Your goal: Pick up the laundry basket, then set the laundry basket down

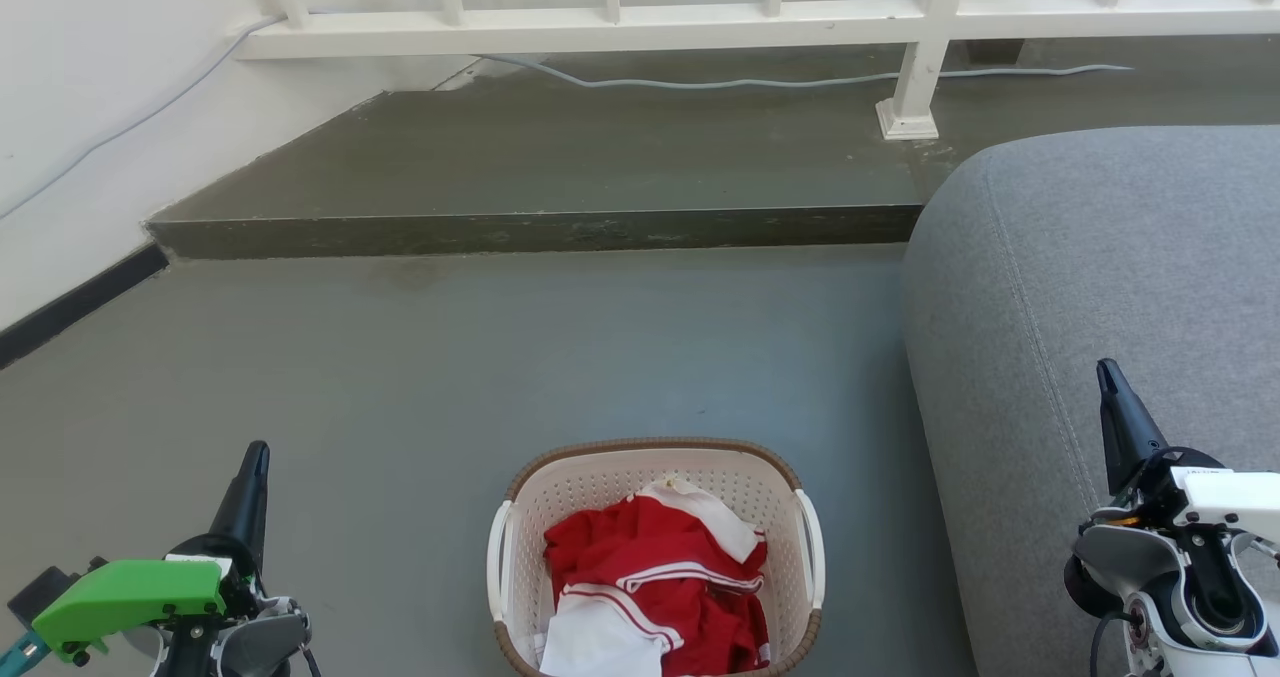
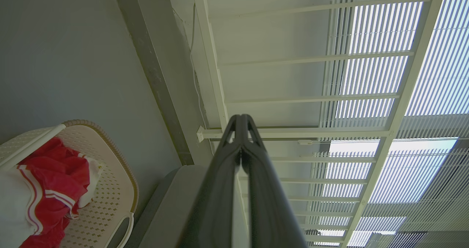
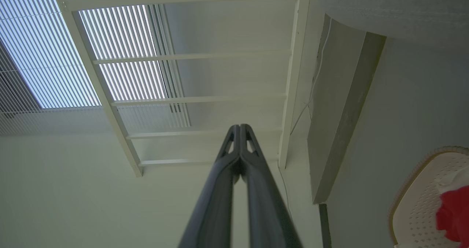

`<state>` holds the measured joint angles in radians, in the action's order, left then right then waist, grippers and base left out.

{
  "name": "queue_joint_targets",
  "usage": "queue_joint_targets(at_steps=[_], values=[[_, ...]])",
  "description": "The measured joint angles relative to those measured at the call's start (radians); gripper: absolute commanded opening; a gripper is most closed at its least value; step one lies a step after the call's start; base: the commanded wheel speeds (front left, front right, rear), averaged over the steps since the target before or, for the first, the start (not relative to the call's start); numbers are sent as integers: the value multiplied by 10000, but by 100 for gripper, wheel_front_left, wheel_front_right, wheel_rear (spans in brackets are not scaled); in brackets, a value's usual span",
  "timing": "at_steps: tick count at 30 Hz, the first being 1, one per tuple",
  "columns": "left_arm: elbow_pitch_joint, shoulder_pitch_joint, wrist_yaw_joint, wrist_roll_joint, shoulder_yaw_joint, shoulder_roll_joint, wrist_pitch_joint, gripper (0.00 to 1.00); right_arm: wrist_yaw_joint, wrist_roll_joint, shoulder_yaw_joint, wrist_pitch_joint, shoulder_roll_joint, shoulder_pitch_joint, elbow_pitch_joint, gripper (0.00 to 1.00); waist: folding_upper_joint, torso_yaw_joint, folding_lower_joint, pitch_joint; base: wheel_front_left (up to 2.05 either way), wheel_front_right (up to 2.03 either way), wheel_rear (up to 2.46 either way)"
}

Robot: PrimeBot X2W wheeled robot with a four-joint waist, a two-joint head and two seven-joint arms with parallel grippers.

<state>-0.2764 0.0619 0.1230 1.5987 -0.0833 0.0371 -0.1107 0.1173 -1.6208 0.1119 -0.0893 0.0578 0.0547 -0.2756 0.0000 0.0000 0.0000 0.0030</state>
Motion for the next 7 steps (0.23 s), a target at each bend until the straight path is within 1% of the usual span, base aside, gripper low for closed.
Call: queue_joint_targets(at_steps=[7], values=[[0,0,0,0,0,0,0,0,0,0,2,-8,-2,0,0,0,0,0,0,0,0,0,0]])
